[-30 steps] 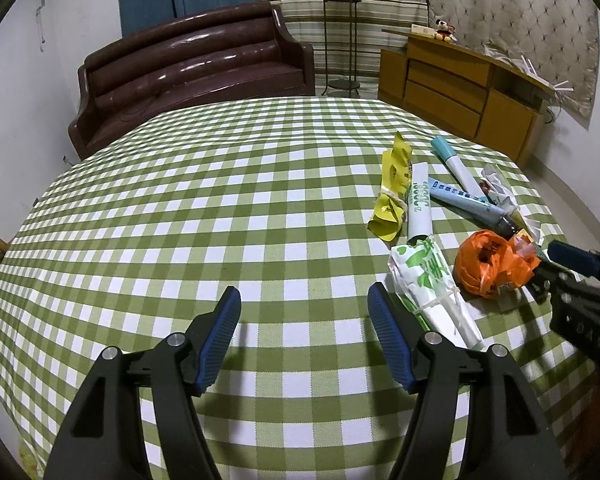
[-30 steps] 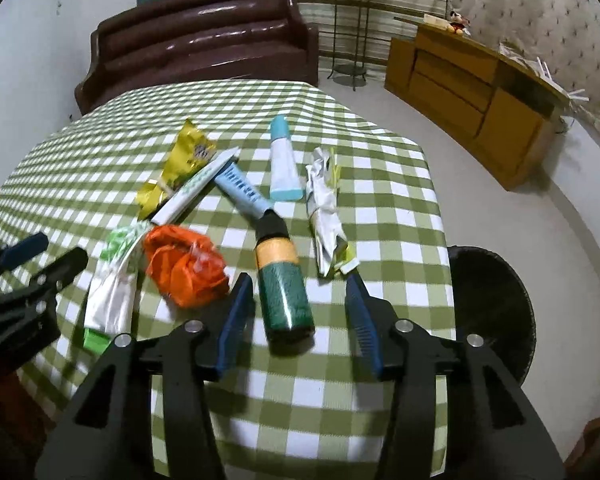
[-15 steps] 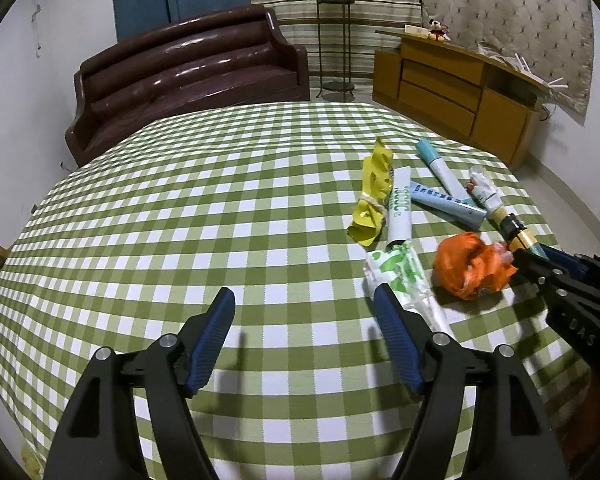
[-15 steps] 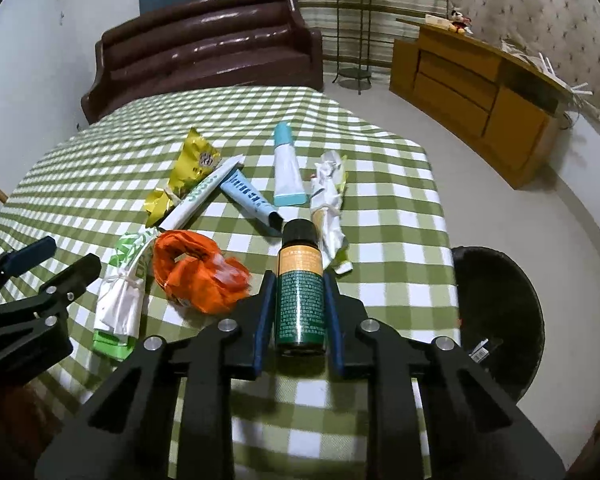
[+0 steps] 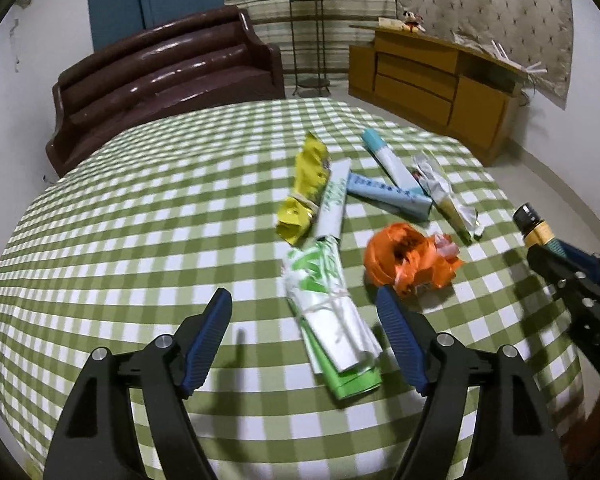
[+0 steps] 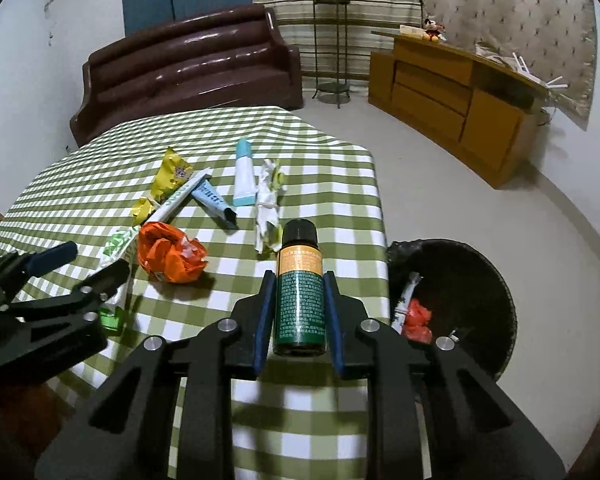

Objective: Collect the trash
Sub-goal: 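Grasp the white plastic bag with green print with the left gripper, then carry the green can and white bag over the black bin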

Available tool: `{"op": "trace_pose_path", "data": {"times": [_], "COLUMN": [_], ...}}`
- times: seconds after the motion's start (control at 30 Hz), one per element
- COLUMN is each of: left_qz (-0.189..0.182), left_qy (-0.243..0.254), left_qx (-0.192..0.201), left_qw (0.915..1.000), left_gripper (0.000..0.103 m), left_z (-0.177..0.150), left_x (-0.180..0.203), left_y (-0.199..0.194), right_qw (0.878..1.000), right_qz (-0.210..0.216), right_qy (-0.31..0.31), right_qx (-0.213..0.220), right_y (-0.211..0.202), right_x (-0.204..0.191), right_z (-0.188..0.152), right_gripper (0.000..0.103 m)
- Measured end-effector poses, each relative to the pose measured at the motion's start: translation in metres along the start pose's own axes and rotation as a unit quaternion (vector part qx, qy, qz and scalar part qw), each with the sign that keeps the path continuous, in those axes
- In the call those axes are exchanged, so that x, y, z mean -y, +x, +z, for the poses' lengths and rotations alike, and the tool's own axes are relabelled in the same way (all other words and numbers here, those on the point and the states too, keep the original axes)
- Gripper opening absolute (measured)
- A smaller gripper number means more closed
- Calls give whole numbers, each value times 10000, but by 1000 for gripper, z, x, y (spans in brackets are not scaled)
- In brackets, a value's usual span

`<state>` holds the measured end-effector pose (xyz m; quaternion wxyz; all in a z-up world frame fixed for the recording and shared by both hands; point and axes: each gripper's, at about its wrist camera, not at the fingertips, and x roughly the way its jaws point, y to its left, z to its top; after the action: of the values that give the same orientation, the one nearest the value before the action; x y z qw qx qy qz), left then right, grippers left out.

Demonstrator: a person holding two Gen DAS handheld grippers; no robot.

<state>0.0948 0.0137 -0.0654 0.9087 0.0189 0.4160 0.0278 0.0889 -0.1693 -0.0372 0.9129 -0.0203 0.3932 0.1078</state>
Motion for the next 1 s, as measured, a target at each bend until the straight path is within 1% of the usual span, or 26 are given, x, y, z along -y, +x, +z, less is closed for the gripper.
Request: {"op": "trace_pose_path", "data": {"times": [0.03,0.07,0.1,0.13,0.17,0.2,0.43,0.53,0.7,0.83,1.0], "left_qz": [2,-5,-55,-69,-72,-82,-50,-37,-25,-173,-354], "left_qy": [18,39,41,50,72,91,172,153,222,252,403], "left_qx": [-29,-88,-120,-130,-129,-124,39,121,454,740,860], "left_qw": [10000,10000,9999,9999,9999,9998,9998,9998,9987,9968,9948], "left_gripper": [64,58,51,46,39,33,31,31,31,31,31], "left_z": [-1,-2,-3,-4,-4,-5,-11,-14,-11,-5,5], "left_x": [1,2,2,3,4,4,5,2,7,17,39], "left_y": [2,5,6,7,7,7,-2,-11,-33,-50,-54], "right_qw": [10000,10000,10000,10000,10000,10000,9999,9999,9994,9987,9968], "right_qz": [3,10,5,2,8,8,-17,-52,-188,-334,-556], "right_qy": [19,46,58,67,86,97,112,135,214,291,456], "right_qx": [-5,-11,-13,-14,-17,-13,64,94,191,268,345], "right_y": [0,0,0,0,0,0,-2,-5,-13,-19,-23], "right_x": [1,3,5,5,6,7,6,9,20,31,50], "right_z": [-1,-3,-3,-4,-5,-5,-9,-10,-11,-12,-10], "right_gripper": [23,23,23,23,23,23,23,23,23,23,23]}}
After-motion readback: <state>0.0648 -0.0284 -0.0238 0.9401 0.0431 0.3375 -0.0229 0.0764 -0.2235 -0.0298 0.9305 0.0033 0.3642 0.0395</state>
